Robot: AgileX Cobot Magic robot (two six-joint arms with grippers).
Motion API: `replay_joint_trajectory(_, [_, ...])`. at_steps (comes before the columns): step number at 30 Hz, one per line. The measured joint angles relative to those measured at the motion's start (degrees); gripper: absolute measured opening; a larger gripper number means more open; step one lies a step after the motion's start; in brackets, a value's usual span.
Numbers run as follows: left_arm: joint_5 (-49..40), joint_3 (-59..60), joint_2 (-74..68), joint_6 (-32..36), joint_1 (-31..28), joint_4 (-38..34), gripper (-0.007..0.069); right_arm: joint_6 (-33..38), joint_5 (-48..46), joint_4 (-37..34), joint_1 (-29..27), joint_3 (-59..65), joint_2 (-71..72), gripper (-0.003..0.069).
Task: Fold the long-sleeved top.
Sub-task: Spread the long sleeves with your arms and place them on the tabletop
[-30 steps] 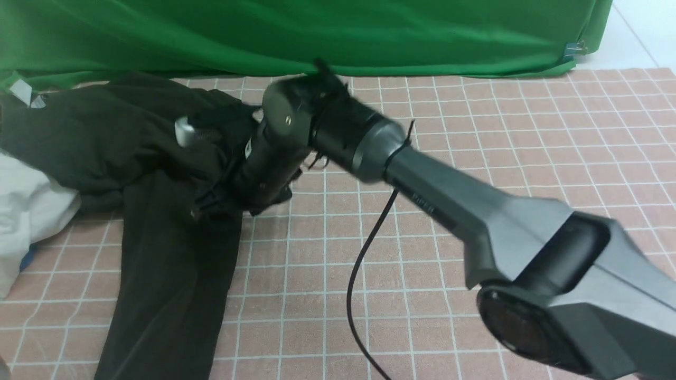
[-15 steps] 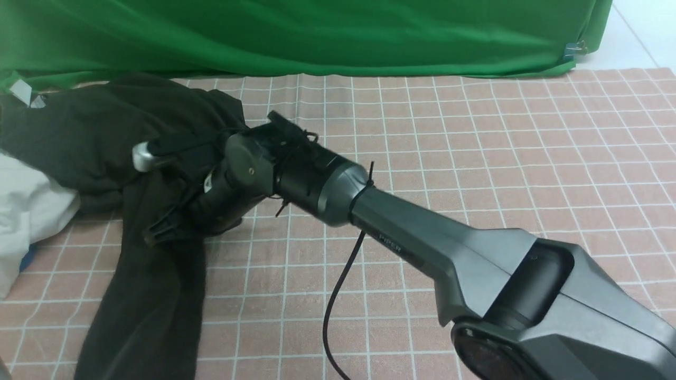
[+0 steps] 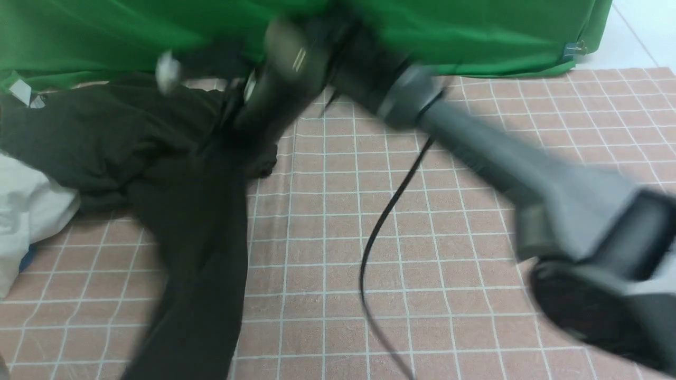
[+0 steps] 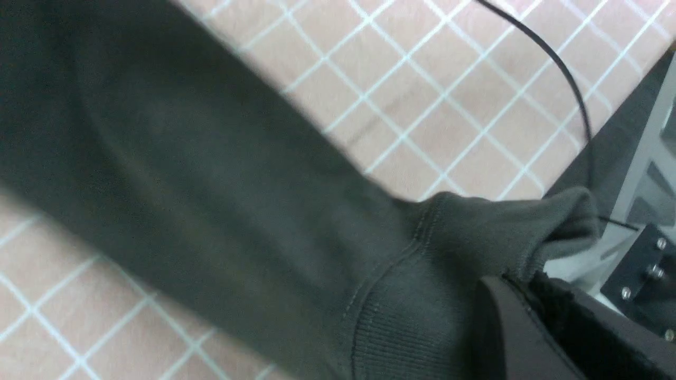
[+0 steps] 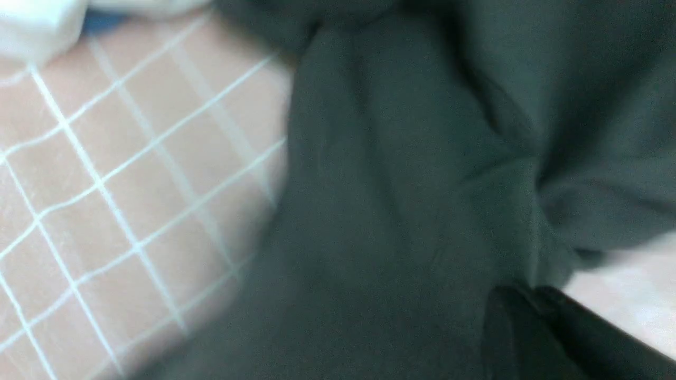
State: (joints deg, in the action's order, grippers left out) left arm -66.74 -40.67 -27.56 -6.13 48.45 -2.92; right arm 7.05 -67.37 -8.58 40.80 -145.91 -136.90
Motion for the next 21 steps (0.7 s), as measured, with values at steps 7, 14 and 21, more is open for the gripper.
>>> replay_joint_trajectory(7, [1.4, -7.9, -1.1, 1.3, 0.0, 4.2, 0.0039, -1.4, -1.8, 10.6, -1.2, 9.2, 20.2, 0.0035])
replay_joint_trajectory(14, [1.1, -10.7, -6.8, 6.1, 0.0, 2.1, 0.0039, -6.6, -2.2, 19.3, -1.2, 35.8, 43.5, 0.0035])
replay_joint_trajectory(21, [1.1, -10.5, -13.6, 12.7, 0.0, -3.5, 0.0039, -16.4, 0.7, 23.7, -1.2, 63.7, 62.3, 0.0035])
